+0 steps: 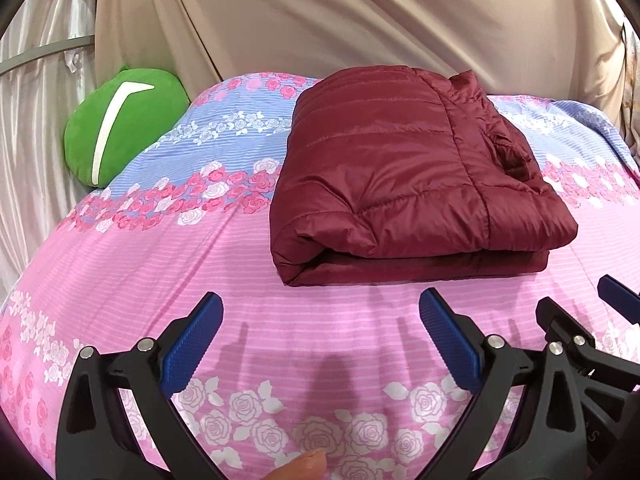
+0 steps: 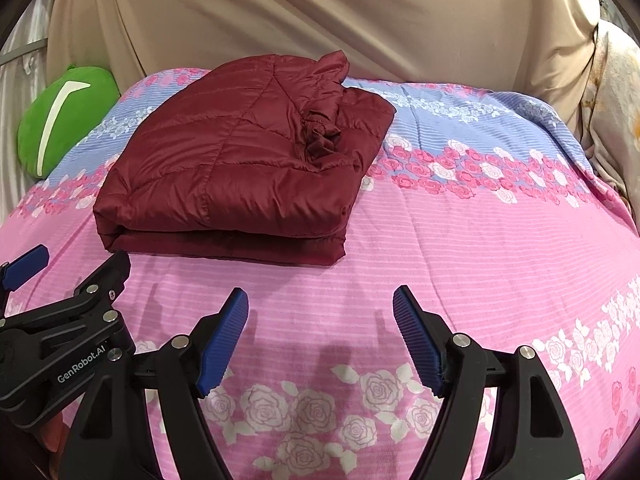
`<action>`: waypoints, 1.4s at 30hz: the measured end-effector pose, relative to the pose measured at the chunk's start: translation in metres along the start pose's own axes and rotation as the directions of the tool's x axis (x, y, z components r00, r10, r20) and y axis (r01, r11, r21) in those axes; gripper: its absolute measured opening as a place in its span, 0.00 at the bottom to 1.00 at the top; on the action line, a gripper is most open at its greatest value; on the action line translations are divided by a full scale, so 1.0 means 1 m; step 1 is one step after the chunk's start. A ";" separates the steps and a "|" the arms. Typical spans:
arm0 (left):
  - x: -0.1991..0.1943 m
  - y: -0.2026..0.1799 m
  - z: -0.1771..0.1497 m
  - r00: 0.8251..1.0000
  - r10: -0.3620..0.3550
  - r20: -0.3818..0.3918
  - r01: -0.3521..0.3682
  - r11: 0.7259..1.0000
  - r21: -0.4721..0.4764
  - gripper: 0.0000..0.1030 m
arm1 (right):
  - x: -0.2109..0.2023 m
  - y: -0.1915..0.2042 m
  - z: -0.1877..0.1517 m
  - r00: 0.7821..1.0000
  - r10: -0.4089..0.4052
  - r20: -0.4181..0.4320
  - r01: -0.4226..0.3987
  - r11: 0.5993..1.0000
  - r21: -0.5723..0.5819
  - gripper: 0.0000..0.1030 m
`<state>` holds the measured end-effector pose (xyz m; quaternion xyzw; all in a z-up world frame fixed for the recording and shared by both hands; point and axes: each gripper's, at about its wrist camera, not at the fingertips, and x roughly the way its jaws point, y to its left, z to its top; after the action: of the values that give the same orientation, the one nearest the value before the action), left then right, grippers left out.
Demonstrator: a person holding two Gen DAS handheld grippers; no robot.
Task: Fold large clothes
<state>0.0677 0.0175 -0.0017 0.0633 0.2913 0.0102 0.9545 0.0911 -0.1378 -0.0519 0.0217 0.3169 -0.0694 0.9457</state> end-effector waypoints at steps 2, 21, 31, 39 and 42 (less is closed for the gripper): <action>0.001 -0.001 0.000 1.000 0.003 -0.003 -0.003 1.000 0.003 0.93 | 0.001 0.000 0.000 1.000 0.000 -0.006 0.000 1.000 0.001 0.70; 0.003 -0.002 0.000 1.000 0.005 -0.014 -0.005 1.000 0.005 0.93 | 0.003 -0.003 0.000 1.000 -0.005 -0.014 0.005 1.000 -0.002 0.70; 0.003 -0.001 0.000 1.000 0.004 -0.015 -0.004 1.000 0.005 0.93 | 0.002 0.000 0.000 1.000 -0.014 -0.010 0.014 1.000 -0.003 0.70; 0.004 0.000 0.000 1.000 0.005 -0.017 -0.005 1.000 -0.001 0.93 | 0.000 0.001 0.000 1.000 -0.019 -0.004 0.019 1.000 -0.009 0.70; 0.003 0.000 -0.001 1.000 0.006 -0.017 -0.006 1.000 -0.004 0.93 | 0.000 0.002 0.000 1.000 -0.021 -0.003 0.021 1.000 -0.009 0.70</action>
<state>0.0694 0.0177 -0.0041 0.0619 0.2992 0.0141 0.9521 0.0913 -0.1359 -0.0514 0.0141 0.3190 -0.0777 0.9445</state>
